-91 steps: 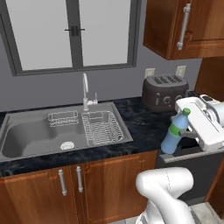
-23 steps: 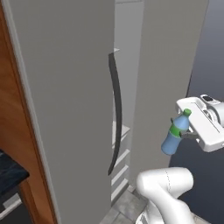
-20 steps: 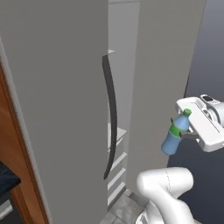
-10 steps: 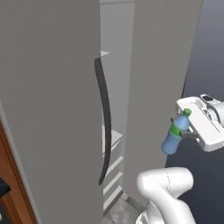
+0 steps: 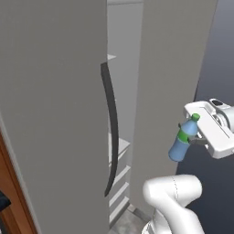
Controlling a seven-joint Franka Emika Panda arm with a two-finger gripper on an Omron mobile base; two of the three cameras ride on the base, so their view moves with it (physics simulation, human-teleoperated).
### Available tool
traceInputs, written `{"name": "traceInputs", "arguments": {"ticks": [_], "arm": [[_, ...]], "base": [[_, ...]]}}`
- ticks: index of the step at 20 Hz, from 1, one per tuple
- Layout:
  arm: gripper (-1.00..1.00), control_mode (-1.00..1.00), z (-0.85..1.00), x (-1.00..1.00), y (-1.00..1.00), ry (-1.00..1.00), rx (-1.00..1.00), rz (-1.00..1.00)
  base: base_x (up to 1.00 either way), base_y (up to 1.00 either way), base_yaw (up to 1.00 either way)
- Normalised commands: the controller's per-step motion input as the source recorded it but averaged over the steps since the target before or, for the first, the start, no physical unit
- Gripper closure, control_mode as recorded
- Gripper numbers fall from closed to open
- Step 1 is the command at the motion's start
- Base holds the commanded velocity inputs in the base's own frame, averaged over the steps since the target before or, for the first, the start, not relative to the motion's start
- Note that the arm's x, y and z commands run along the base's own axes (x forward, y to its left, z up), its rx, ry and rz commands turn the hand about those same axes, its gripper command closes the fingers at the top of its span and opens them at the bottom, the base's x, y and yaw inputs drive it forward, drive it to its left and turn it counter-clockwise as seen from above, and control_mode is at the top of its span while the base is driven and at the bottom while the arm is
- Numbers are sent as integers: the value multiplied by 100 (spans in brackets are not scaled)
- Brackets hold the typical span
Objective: Take the bottled waters from the counter and place them in the freezer to freeze. Close the freezer door after placing the bottles.
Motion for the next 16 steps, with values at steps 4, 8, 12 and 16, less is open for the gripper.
{"name": "traceInputs", "arguments": {"ticks": [4,8,12,16], "arm": [[100,100,0,0,0,0,0,0],[100,100,0,0,0,0,0,0],[100,100,0,0,0,0,0,0],[100,100,0,0,0,0,0,0]], "base": [[44,0,0],[53,0,0],[28,0,0],[9,0,0]]}}
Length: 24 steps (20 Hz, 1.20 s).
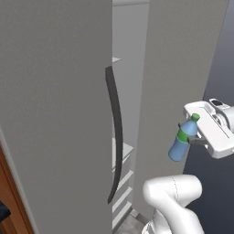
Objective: Take the bottled waters from the counter and place them in the freezer to freeze. Close the freezer door after placing the bottles.
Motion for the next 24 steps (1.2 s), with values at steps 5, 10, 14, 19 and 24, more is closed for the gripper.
{"name": "traceInputs", "arguments": {"ticks": [5,10,14,19,24], "arm": [[100,100,0,0,0,0,0,0],[100,-100,0,0,0,0,0,0],[100,-100,0,0,5,0,-2,-2],[100,-100,6,1,10,4,-5,-25],[100,-100,1,0,15,0,-2,-53]], "base": [[1,0,0],[0,0,0],[0,0,0],[0,0,0],[0,0,0]]}}
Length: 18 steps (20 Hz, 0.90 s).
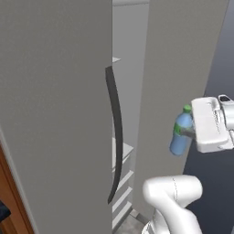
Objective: Take the bottled waters from the counter and place them in the freezer to freeze. Close the freezer door after placing the bottles.
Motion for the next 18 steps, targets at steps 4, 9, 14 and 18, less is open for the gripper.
{"name": "traceInputs", "arguments": {"ticks": [4,9,14,18], "arm": [[100,-100,0,0,5,0,0,-71],[100,-100,0,0,1,1,0,-73],[100,-100,0,0,0,10,6,-73],[100,-100,-9,0,0,6,6,-76]], "base": [[0,0,0],[0,0,0],[0,0,0],[0,0,0]]}}
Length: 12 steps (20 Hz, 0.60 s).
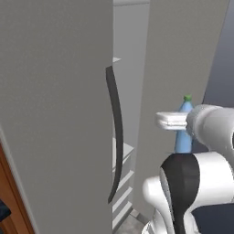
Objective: Take the bottled waters from the counter and place them in the freezer to freeze. Close the freezer door after placing the bottles.
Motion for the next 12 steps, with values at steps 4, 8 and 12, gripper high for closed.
{"name": "traceInputs", "arguments": {"ticks": [4,8,12], "arm": [[100,-100,-27,0,-2,1,0,-67],[100,-100,-2,5,-9,-1,0,-14],[100,-100,-4,32,-53,1,0,12]], "base": [[0,0,0],[0,0,0],[0,0,0]]}}
